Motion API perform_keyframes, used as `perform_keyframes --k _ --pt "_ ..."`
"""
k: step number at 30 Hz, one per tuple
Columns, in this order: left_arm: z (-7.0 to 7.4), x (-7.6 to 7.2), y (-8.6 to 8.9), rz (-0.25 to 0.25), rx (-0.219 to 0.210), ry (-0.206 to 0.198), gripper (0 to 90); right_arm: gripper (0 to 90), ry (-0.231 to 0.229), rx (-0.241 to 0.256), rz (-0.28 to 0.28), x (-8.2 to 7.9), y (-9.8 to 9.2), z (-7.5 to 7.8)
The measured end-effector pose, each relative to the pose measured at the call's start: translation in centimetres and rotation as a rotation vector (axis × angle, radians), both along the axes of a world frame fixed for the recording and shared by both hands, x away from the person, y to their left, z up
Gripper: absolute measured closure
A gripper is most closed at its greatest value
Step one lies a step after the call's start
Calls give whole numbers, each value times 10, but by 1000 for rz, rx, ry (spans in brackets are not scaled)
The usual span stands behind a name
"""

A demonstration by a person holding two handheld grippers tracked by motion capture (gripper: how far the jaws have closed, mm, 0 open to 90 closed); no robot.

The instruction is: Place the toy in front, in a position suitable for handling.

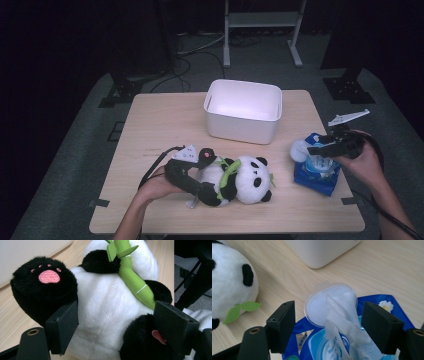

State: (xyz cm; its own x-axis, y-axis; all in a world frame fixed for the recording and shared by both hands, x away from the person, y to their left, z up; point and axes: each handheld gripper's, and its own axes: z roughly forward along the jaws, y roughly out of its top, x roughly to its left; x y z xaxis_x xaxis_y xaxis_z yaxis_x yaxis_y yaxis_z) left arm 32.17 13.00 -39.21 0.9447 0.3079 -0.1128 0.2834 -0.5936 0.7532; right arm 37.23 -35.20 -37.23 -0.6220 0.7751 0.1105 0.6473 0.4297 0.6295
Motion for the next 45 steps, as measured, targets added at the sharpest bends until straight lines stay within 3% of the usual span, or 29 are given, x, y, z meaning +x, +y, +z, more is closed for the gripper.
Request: perform_keyframes --k 6,12,18,23,28,36,41,45 --pt "0 0 0 4 -3 5 197 340 45 -59 11 7 9 -18" --pt "-1 0 0 4 -7 9 197 595 75 -121 -17 11 13 -27" --pt "-1 0 0 4 -5 10 195 837 97 -143 -32 10 13 -26" --pt "-2 0 1 4 -5 14 194 872 109 -130 -34 9 11 -19" --pt "-2 0 1 3 -3 12 194 874 92 -116 -30 7 10 -8" --pt "-3 1 1 7 -11 18 193 875 43 -36 -23 -1 5 22" --pt "-3 0 0 10 -14 18 192 875 14 -26 15 -9 17 48" --pt "-3 0 0 11 -13 19 191 874 -11 -42 73 -17 39 67"
